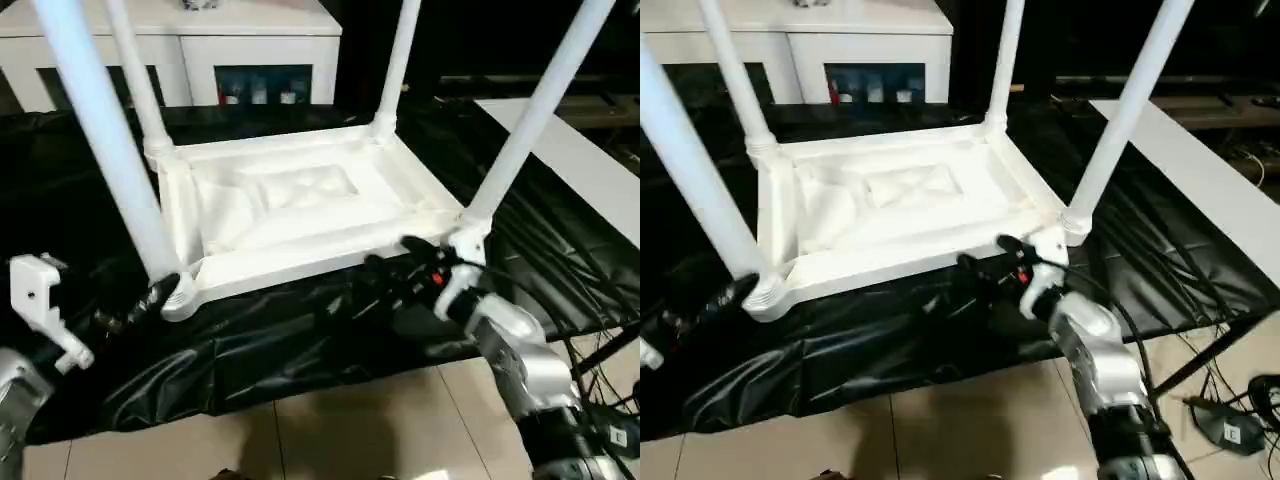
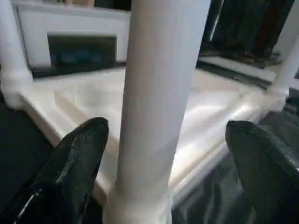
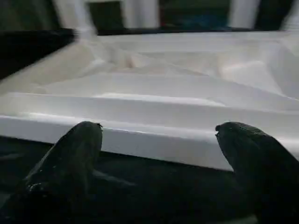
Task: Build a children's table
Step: Rotate table base
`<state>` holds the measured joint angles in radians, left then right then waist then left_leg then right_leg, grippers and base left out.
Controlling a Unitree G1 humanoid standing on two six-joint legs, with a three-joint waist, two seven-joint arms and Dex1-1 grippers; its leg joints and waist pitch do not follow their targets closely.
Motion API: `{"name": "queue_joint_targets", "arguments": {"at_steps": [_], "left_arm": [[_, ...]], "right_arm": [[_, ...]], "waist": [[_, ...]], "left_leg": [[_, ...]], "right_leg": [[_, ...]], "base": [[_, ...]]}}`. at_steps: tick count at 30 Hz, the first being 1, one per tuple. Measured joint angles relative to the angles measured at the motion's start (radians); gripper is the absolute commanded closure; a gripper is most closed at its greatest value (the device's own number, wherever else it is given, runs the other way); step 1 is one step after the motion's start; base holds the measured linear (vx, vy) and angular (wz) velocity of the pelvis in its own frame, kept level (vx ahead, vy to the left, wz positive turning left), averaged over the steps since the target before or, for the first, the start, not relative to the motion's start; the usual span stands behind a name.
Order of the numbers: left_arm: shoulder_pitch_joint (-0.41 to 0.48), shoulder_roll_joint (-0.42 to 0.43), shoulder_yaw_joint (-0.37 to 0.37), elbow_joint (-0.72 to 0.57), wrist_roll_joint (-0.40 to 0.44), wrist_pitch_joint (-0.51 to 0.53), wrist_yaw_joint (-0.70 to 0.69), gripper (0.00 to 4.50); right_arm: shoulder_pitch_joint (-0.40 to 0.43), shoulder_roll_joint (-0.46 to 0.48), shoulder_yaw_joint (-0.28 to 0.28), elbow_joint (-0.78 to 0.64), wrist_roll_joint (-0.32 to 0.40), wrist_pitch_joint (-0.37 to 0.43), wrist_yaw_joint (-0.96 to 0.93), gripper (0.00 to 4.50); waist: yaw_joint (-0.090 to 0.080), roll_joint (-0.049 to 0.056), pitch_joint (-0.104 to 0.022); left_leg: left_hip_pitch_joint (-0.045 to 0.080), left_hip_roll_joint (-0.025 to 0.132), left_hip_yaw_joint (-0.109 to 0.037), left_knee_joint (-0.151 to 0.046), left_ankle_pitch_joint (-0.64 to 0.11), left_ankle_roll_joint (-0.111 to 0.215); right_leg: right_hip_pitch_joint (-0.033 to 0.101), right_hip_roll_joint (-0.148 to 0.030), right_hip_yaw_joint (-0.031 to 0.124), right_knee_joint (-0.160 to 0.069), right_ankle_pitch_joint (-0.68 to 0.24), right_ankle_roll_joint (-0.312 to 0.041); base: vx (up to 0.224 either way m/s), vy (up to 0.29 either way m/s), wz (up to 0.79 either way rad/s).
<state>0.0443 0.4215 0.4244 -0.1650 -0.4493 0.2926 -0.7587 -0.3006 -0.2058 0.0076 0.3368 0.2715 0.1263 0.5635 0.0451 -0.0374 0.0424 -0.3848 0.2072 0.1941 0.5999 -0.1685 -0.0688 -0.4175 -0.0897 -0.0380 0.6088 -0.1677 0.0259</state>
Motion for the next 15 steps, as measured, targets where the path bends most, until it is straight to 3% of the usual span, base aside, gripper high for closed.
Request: {"name": "queue_joint_targets", "arguments": {"at_steps": [7,11,15], "left_arm": [[-0.083,-0.056,-0.042,0.086,0.026,-0.038,0.064,0.0],[-0.152,-0.063,-0.056,0.108,0.0,-0.028,0.064,0.0],[-0.239,-0.065,-0.071,0.118,-0.066,0.035,0.051,0.0]], "right_arm": [[-0.022,0.039,-0.031,0.052,-0.048,0.043,-0.189,0.03],[-0.066,0.042,-0.058,0.112,-0.074,0.067,-0.3,0.03],[-0.129,0.032,-0.119,0.195,-0.09,0.08,-0.424,0.03]], "waist": [[-0.01,-0.002,0.0],[-0.011,-0.006,0.001],[-0.006,-0.008,0.002]], "left_leg": [[0.0,0.0,-0.001,0.0,0.0,0.0],[0.0,0.0,-0.001,0.0,0.0,0.0],[0.0,-0.001,0.0,0.0,0.0,0.0]], "right_leg": [[-0.001,0.0,-0.001,-0.003,0.0,0.0],[-0.001,0.0,-0.001,-0.003,0.0,0.0],[-0.001,0.0,0.0,-0.003,0.0,0.0]], "base": [[0.0,0.0,0.0],[0.0,0.0,0.0],[0.0,0.0,0.0]]}}
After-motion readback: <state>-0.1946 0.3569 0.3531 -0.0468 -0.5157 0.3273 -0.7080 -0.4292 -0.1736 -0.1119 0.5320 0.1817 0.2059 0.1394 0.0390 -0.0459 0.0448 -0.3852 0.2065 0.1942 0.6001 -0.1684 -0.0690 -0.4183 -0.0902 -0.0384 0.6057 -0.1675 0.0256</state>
